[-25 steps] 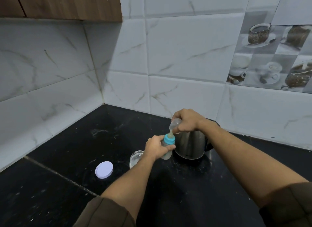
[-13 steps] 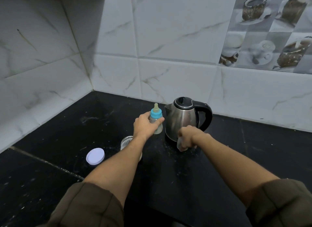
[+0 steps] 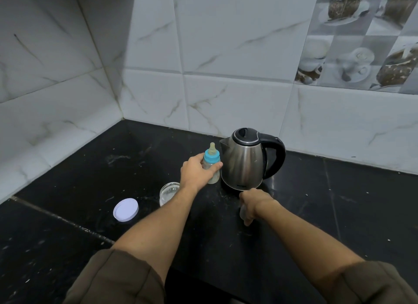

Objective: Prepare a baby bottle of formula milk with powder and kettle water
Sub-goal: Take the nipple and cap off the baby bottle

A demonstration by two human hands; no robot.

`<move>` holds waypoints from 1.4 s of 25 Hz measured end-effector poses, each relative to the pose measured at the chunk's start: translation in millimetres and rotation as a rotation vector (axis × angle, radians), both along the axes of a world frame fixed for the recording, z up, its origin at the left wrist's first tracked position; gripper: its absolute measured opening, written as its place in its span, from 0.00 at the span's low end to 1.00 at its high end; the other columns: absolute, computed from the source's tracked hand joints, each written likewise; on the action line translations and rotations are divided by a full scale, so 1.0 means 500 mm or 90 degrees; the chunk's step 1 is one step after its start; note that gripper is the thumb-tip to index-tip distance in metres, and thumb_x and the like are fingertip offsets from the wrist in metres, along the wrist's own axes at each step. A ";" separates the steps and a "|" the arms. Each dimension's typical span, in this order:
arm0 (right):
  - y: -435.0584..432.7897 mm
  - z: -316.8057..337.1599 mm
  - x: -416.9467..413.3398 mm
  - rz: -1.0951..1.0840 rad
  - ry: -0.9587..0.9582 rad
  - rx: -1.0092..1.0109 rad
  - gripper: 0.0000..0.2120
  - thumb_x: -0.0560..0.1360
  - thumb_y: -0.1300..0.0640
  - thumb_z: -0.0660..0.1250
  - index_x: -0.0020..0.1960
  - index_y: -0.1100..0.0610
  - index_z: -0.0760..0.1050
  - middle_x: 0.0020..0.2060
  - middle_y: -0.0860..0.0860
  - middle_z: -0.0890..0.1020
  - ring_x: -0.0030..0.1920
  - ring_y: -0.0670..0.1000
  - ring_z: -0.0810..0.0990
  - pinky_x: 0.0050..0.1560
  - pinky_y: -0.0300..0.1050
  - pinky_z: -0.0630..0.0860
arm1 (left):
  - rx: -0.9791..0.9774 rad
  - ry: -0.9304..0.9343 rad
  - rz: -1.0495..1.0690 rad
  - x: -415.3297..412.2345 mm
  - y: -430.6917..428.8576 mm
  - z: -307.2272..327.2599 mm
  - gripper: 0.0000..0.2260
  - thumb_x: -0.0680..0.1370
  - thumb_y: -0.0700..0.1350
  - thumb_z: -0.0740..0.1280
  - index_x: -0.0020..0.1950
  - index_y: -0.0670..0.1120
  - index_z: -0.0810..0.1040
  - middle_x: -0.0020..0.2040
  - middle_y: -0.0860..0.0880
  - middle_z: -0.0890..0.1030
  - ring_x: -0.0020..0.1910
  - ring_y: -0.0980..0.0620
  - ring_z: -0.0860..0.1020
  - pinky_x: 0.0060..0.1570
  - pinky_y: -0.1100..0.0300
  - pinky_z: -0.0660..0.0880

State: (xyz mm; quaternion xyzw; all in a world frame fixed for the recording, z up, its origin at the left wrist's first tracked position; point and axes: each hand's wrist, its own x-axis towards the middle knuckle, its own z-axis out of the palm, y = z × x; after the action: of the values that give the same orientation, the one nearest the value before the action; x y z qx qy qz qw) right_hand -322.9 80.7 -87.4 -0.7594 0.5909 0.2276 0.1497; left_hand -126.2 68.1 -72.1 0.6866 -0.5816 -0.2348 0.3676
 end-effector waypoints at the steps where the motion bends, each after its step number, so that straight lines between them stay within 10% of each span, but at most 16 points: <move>1: 0.000 0.010 0.005 0.004 0.020 0.008 0.34 0.66 0.51 0.83 0.69 0.53 0.74 0.64 0.53 0.79 0.62 0.57 0.80 0.55 0.50 0.80 | 0.002 0.000 -0.001 0.001 0.000 0.000 0.26 0.74 0.61 0.76 0.66 0.50 0.79 0.59 0.53 0.84 0.58 0.55 0.81 0.62 0.51 0.80; 7: -0.035 0.174 0.058 -0.060 -0.100 0.020 0.05 0.76 0.60 0.72 0.49 0.62 0.80 0.40 0.57 0.84 0.42 0.55 0.87 0.50 0.51 0.86 | -0.002 -0.004 -0.010 0.004 0.003 0.009 0.24 0.72 0.62 0.77 0.62 0.51 0.81 0.53 0.56 0.84 0.54 0.56 0.81 0.59 0.51 0.80; 10: -0.055 0.248 0.095 -0.053 -0.232 -0.116 0.09 0.74 0.54 0.69 0.47 0.61 0.78 0.36 0.56 0.84 0.30 0.52 0.82 0.38 0.46 0.83 | -0.006 -0.011 -0.011 0.007 0.006 0.018 0.20 0.71 0.63 0.78 0.56 0.52 0.83 0.47 0.56 0.85 0.49 0.57 0.83 0.54 0.52 0.81; 15: -0.079 0.257 0.133 -0.092 -0.343 -0.188 0.18 0.72 0.46 0.71 0.55 0.56 0.76 0.48 0.54 0.82 0.48 0.55 0.81 0.43 0.46 0.76 | 0.001 0.027 -0.005 0.011 0.013 0.038 0.19 0.69 0.63 0.78 0.52 0.53 0.85 0.42 0.56 0.85 0.45 0.58 0.83 0.49 0.53 0.82; 35: -0.098 0.212 0.097 0.169 -0.304 -0.226 0.20 0.68 0.42 0.79 0.38 0.49 0.69 0.34 0.45 0.76 0.40 0.51 0.76 0.42 0.47 0.73 | 0.034 0.037 -0.066 0.007 0.044 0.033 0.16 0.64 0.58 0.83 0.47 0.53 0.88 0.37 0.57 0.86 0.41 0.60 0.84 0.42 0.60 0.80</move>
State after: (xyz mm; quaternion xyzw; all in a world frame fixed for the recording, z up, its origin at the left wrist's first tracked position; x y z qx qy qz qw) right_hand -274.2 31.8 18.4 -0.8759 0.4654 -0.0457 0.1186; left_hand -122.9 90.4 -55.4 0.6581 -0.5991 -0.2884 0.3532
